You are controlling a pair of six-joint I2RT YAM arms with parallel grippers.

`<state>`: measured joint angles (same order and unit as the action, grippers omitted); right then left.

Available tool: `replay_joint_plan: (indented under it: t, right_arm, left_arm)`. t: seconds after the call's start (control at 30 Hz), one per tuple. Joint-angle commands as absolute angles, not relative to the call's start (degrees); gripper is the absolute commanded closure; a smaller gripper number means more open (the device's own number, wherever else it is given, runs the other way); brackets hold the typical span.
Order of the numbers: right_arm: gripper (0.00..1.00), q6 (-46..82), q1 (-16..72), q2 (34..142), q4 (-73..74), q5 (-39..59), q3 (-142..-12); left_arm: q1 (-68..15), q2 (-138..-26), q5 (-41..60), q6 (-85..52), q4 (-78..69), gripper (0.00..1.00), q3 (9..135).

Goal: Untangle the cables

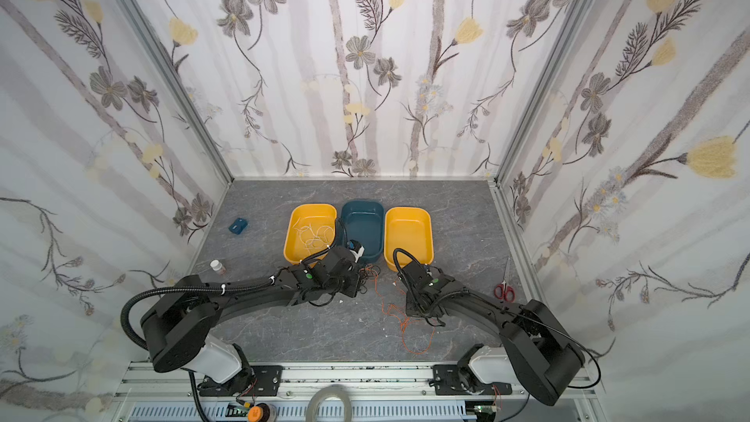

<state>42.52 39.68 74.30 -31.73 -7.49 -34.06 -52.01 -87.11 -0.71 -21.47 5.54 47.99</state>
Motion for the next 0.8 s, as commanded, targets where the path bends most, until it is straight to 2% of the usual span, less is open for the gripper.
replay_joint_plan:
  t: [0.0, 0.33, 0.57, 0.77]
  right_arm:
    - [1.00, 42.7, 39.5, 72.2, -33.8, -9.4, -34.8]
    - [1.00, 38.3, 38.3, 58.8, -42.0, -10.7, -43.6]
    - [1.00, 35.4, 36.7, 56.6, -45.6, -11.2, -49.2]
    - [1.00, 29.3, 36.2, 57.6, -48.4, -11.3, -62.9]
  left_arm:
    - [-51.5, -83.9, -3.3, -23.1, 7.2, 0.93, 45.7]
    - [-50.9, -77.4, -3.5, -26.4, 7.1, 0.92, 38.1]
    - [-50.2, -72.4, -8.0, -29.6, 11.0, 0.92, 34.3]
    - [-50.0, -69.5, -8.0, -31.0, 11.3, 0.92, 32.1]
